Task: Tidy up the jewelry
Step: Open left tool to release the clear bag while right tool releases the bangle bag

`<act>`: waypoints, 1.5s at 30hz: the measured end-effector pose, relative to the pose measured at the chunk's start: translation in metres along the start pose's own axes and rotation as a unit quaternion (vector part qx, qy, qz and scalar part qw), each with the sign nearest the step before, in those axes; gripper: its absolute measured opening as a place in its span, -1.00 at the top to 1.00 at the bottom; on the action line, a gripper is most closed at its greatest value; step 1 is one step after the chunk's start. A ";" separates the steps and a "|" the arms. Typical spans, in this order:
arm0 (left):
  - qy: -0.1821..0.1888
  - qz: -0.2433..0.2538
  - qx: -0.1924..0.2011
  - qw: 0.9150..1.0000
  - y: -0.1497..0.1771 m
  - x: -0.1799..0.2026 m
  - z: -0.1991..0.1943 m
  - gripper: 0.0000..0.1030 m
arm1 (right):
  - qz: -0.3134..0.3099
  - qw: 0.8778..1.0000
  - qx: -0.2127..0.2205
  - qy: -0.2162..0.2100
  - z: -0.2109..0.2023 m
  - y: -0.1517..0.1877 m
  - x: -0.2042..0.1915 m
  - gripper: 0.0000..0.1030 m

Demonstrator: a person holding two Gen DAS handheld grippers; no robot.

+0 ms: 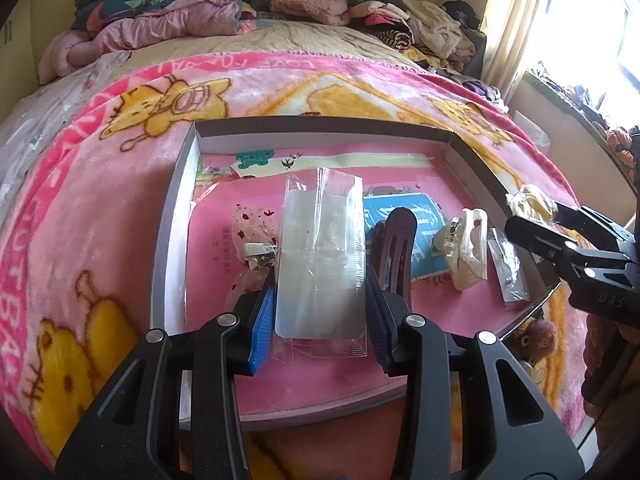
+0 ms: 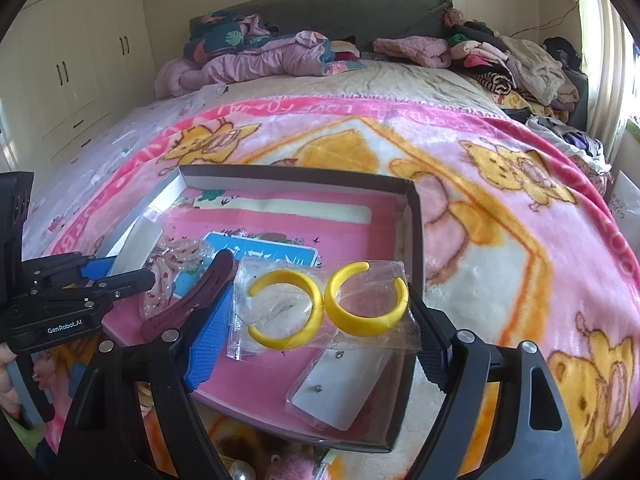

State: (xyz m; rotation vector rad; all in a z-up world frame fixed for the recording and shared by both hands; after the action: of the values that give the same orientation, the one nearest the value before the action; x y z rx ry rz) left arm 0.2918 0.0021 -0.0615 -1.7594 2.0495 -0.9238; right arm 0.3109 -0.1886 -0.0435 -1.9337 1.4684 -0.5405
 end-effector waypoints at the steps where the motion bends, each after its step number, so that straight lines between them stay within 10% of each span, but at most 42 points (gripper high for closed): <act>1: 0.000 0.000 0.000 1.000 0.000 0.000 0.001 0.38 | 0.000 1.000 -0.002 -0.001 0.002 0.001 -0.001 -0.51; 34: 0.017 0.021 -0.010 1.000 0.007 0.011 0.009 0.37 | -0.008 0.999 -0.030 -0.013 0.012 0.028 -0.015 -0.72; 45: 0.015 0.031 -0.013 0.999 0.010 0.014 0.007 0.01 | 0.009 1.000 -0.015 -0.010 -0.002 0.027 -0.005 -0.83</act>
State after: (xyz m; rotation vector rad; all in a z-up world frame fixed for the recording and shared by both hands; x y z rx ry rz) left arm 0.2851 -0.0127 -0.0704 -1.6944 2.1311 -0.9139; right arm 0.2897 -0.1883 -0.0610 -1.9420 1.4891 -0.4924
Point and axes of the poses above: each gripper's, at about its wrist camera, not at the fingertips, and z roughly the way its jaws point, x to its right, y to its underside, the point moved 3 cm from there along z, roughly the way its jaws point, and after that the axes turned 3 degrees about y, right-handed, at the moved point
